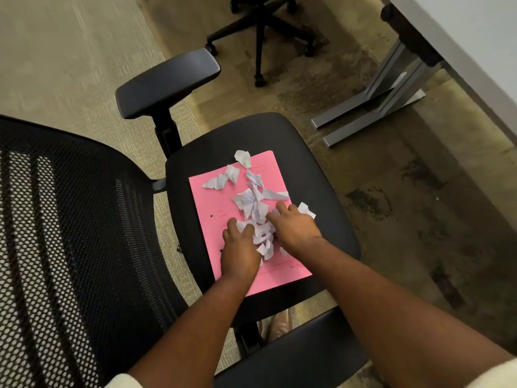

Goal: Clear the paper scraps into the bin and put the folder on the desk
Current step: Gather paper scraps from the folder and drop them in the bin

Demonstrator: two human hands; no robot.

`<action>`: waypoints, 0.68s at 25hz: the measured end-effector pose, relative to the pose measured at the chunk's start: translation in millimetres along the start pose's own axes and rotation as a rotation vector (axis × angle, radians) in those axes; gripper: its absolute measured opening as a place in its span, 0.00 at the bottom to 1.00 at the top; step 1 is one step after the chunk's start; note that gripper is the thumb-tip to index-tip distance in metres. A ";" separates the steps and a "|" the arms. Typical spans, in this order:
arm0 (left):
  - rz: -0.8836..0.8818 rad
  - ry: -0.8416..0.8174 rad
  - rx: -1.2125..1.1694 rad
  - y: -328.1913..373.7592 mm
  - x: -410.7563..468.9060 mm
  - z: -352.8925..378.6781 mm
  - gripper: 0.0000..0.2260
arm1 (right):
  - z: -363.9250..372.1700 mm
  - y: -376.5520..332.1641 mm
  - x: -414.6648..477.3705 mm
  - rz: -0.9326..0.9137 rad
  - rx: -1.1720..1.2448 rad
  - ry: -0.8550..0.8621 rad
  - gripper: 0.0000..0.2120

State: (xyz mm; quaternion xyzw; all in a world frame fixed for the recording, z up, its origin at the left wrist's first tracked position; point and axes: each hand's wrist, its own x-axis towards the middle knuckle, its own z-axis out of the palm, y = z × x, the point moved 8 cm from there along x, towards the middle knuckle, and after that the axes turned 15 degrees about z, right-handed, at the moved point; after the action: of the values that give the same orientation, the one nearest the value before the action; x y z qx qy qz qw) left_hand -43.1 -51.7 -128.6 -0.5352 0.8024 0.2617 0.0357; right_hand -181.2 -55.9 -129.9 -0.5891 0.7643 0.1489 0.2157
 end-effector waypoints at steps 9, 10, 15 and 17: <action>-0.078 0.095 -0.256 -19.2 9.5 -7.3 0.06 | 4.0 -9.7 1.0 -0.006 0.186 -0.100 0.15; -0.066 0.095 -0.242 -18.9 9.3 -10.6 0.05 | 2.9 -9.6 1.3 0.002 0.208 -0.108 0.14; -0.015 0.113 -0.197 -13.7 3.6 -44.5 0.06 | -20.7 -0.2 -10.1 0.086 0.348 -0.084 0.16; -0.006 0.118 -0.196 -10.7 1.0 -62.3 0.04 | -37.1 4.1 -20.2 0.098 0.409 -0.049 0.14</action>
State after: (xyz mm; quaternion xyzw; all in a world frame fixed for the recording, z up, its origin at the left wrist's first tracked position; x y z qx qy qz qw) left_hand -20.2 -84.2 -79.4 -0.5530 0.7721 0.3067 -0.0634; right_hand -186.6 -55.8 -87.8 -0.4915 0.8008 0.0152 0.3419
